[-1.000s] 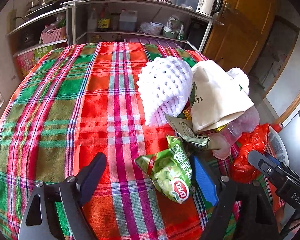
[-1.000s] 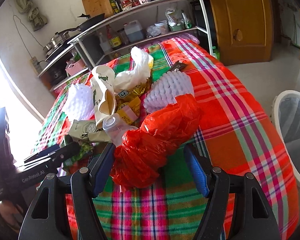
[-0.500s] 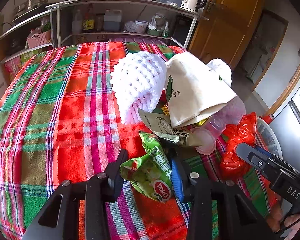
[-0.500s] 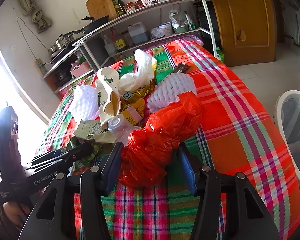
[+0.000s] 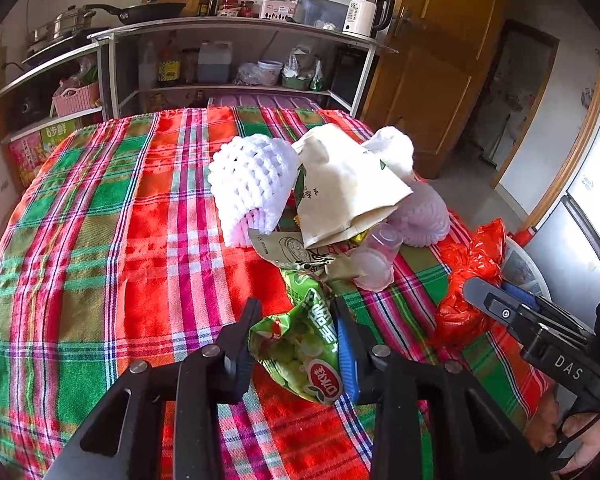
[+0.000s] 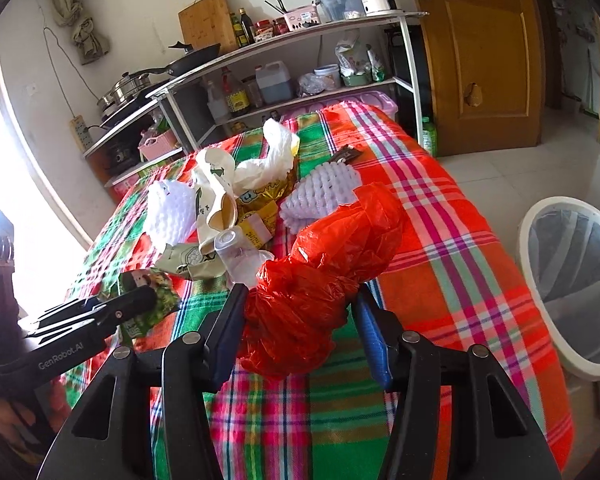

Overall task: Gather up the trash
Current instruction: 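Carry both bags over the white trash bin and open both tools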

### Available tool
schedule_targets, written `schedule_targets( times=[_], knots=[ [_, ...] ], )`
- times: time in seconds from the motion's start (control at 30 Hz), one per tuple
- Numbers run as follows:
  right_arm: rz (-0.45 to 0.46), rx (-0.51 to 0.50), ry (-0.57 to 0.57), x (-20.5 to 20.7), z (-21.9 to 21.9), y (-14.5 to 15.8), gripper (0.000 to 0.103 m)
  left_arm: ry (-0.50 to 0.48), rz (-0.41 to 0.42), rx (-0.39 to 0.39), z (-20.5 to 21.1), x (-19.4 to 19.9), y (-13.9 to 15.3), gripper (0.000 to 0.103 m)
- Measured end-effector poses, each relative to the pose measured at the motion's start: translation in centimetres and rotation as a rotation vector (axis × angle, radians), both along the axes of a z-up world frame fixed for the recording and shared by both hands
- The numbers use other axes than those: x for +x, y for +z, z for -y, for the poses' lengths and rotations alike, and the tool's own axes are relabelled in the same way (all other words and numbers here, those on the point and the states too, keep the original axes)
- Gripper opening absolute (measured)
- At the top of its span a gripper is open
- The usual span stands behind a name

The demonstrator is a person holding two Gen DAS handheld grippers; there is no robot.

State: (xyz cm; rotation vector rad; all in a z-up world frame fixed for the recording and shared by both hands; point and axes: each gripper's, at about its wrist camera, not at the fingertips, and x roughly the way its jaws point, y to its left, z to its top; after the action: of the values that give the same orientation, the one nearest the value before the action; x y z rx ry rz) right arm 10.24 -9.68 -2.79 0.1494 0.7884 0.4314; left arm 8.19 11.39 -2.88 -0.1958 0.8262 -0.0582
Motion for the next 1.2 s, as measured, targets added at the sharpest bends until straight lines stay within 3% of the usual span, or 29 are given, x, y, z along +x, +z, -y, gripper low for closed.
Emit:
schedule_targets(
  times=[0.17,0.53,0.97,1.2],
  knots=[
    [0.03,-0.006,-0.018,-0.8,1.0,0.9,0.054,-0.017,0.046,0.015,1.3,-0.7,1.7,0.035],
    [0.079,-0.02,-0.103,-2.0,5.5,2.8,0.054,-0.137,0.099,-0.038,4.9,0.9,4.3,0.035],
    [0.103,-0.094,-0.357,-2.7,16.2,4.4,0.054,-0.357,0.113,-0.04,16.2,5.6,4.9,0.036],
    [0.058,-0.14,-0.445,-2.3,21.4,3.2,0.054,-0.457,0.056,-0.078,22.7,8.7,3.9,0.036]
  ],
)
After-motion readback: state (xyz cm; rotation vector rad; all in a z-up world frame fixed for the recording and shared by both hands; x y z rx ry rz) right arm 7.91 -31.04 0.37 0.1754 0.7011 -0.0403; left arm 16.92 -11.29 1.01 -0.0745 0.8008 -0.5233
